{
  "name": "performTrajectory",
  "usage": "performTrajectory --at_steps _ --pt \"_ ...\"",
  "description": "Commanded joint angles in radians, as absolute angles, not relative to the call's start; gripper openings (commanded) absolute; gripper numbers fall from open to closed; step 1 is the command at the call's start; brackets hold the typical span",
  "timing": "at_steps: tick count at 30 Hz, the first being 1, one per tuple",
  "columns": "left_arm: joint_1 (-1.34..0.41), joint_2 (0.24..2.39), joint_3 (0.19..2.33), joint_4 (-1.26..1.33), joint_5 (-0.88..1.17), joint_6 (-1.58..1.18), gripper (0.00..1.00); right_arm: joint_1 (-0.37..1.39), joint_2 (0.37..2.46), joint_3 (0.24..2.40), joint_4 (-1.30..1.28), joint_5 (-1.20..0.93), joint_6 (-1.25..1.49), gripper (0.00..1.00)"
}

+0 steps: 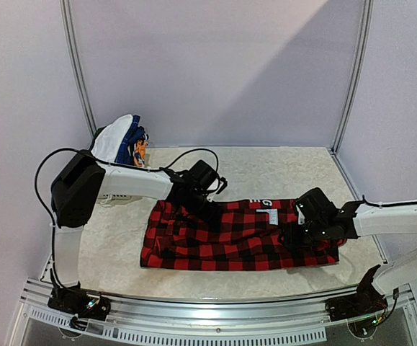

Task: Fold and stack the mixed laundry pile
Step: Flatten out the rectangle-folded shirt at the center of the board.

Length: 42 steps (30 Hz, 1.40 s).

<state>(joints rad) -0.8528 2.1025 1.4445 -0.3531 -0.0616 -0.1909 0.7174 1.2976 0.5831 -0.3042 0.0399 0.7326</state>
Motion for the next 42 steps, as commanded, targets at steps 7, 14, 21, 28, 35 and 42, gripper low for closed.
performTrajectory --at_steps 7,14,21,28,35,42 --pt "-0.775 2.124 1.411 -0.358 -0.028 -0.203 0.57 0.726 1.482 0.645 -0.302 0.136 0.798 0.58" --pt "-0.74 2.064 1.27 -0.332 -0.067 -0.248 0.57 0.672 1.673 0.791 -0.321 0.142 0.735 0.61" --pt "-0.73 1.985 1.148 -0.331 -0.075 -0.352 0.56 0.579 1.895 1.043 -0.365 0.064 0.63 0.61" --pt "-0.738 1.897 0.999 -0.268 -0.01 -0.492 0.53 0.534 2.152 1.37 -0.445 -0.071 0.543 0.6" --pt "-0.812 1.838 0.905 -0.189 0.043 -0.633 0.52 0.5 2.315 1.634 -0.542 -0.199 0.478 0.59" --pt "-0.945 1.877 0.921 -0.088 0.064 -0.751 0.51 0.468 2.469 1.891 -0.645 -0.257 0.428 0.59"
